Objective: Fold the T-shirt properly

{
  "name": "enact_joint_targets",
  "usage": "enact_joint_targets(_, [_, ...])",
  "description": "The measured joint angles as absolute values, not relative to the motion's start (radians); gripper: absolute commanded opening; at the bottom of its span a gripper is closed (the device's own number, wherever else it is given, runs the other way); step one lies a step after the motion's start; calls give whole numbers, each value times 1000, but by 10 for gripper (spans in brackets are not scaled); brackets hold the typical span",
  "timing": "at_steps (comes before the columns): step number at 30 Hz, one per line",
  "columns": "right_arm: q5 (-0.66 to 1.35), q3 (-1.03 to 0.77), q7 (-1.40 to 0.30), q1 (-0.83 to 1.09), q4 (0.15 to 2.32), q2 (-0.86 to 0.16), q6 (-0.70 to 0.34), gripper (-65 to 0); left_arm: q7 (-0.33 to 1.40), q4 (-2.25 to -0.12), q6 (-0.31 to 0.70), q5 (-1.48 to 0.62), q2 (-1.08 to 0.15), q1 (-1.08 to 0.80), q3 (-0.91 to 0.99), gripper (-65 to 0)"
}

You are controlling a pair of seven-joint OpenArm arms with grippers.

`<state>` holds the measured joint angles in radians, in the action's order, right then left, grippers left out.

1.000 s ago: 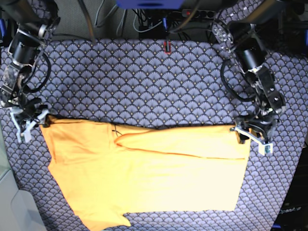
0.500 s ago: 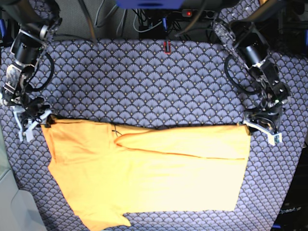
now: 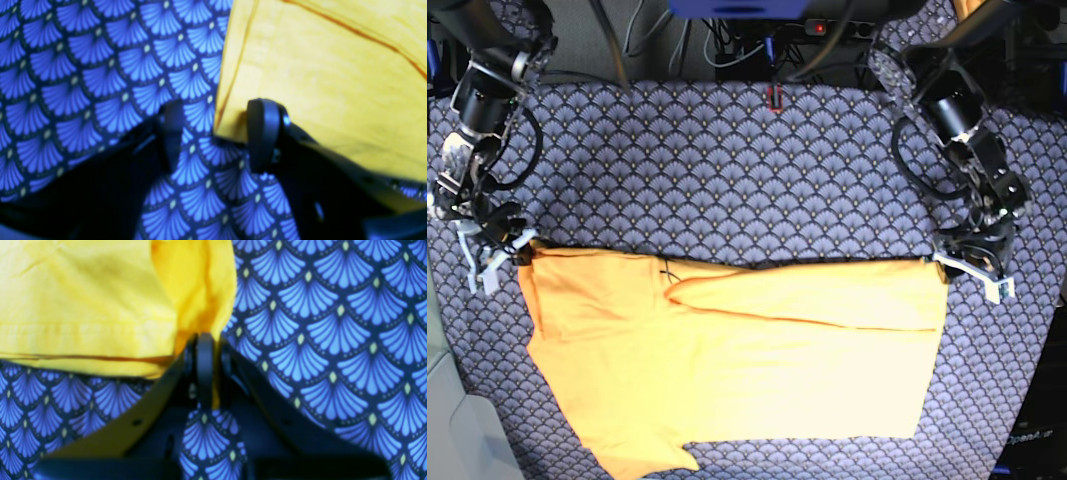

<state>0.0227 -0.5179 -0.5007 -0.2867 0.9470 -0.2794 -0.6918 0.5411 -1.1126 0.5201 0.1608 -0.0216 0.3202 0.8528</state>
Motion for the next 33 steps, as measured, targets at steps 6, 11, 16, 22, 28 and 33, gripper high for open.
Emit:
enact_joint_targets(6, [23,-518,-502,-287,947,-279,-692,-650,527,-1088,520,160,-10,344,853,-347])
enact_joint_targets(11, [23,-516,-503,-287,947,-279,-691,-650,526,-1040,519,157,-3,337,853,-347])
enact_joint_targets(16, [23,-516,-503,-287,947,-279,-691,-650,488,-1039,517,161,7,334,855,-347])
enact_joint_targets(22, [23,-516,-503,-287,947,-280,-692,-650,478,-1037,519,156,11,332,917,-347])
enact_joint_targets(28, [23,-516,-503,-287,948,-280,-692,-650,474,-1036,519,156,11,333,943,-347])
enact_joint_targets(33, [23,-516,-504,-287,949,-280,-692,-650,442,-979,519,141,-1,348,942,-347])
